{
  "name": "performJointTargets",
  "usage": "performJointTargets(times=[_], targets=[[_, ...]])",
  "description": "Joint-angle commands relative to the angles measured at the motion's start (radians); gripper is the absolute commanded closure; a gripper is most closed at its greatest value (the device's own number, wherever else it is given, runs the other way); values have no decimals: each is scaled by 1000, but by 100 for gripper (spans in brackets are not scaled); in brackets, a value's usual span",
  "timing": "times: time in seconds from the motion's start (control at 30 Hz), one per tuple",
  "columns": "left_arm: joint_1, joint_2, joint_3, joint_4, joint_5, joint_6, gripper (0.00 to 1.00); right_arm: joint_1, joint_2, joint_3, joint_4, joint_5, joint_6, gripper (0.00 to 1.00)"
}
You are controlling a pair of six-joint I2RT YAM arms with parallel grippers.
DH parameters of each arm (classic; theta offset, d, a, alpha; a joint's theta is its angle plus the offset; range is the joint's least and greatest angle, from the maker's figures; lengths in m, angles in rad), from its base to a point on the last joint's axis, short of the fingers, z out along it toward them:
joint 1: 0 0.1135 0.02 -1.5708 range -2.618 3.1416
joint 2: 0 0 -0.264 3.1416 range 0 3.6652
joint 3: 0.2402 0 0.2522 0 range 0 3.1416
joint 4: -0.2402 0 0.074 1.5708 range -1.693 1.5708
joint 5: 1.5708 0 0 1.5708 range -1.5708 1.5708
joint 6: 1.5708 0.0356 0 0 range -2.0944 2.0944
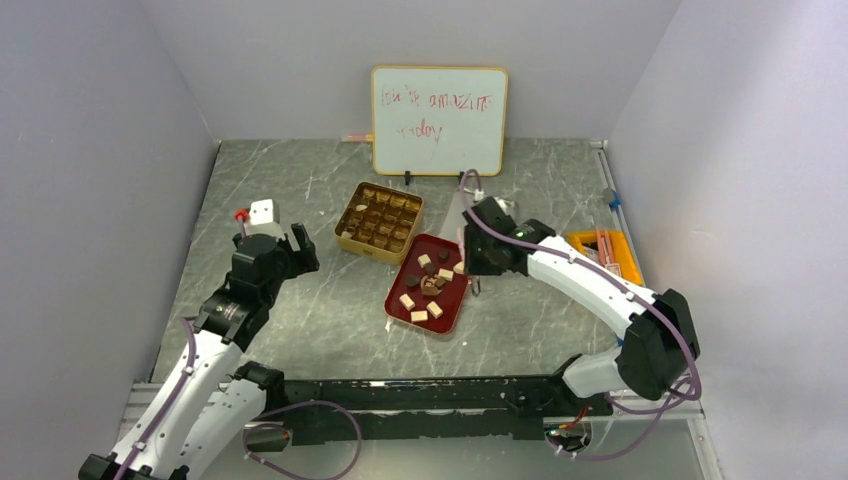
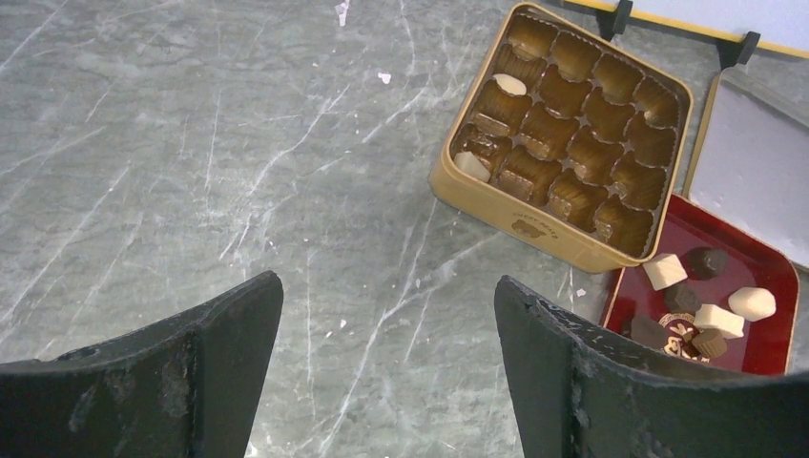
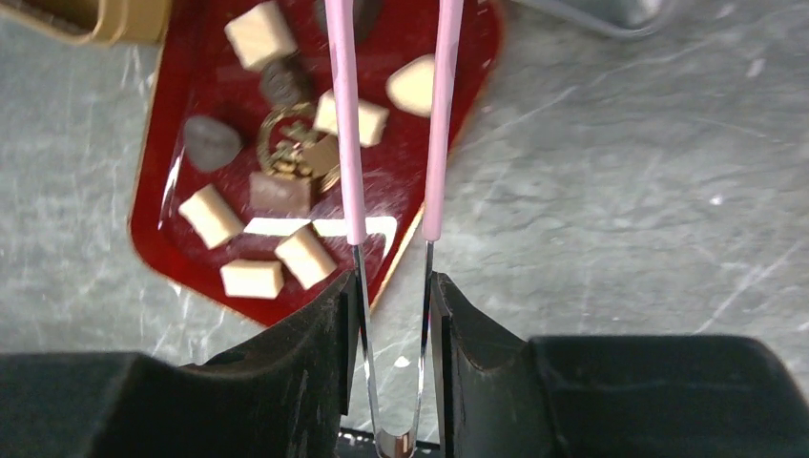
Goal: Pack the chocolate
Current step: Pick up the fake chocolate from the plate.
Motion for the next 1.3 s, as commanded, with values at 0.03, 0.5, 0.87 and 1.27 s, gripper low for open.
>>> performJointTargets(times=[0.03, 0.5, 0.87, 1.27], targets=[[-4, -8, 55, -7, 20, -13, 14, 123, 33, 68, -67, 3, 52, 65], [-4, 0, 74, -19, 33, 2, 14, 317, 47, 69, -179, -32, 53, 65], [-4, -1, 72, -23, 37, 0, 14, 381, 33, 50, -236, -48, 58, 63], [-4, -12, 68, -33, 41, -13, 15, 417, -20, 0, -276, -81, 71, 62]])
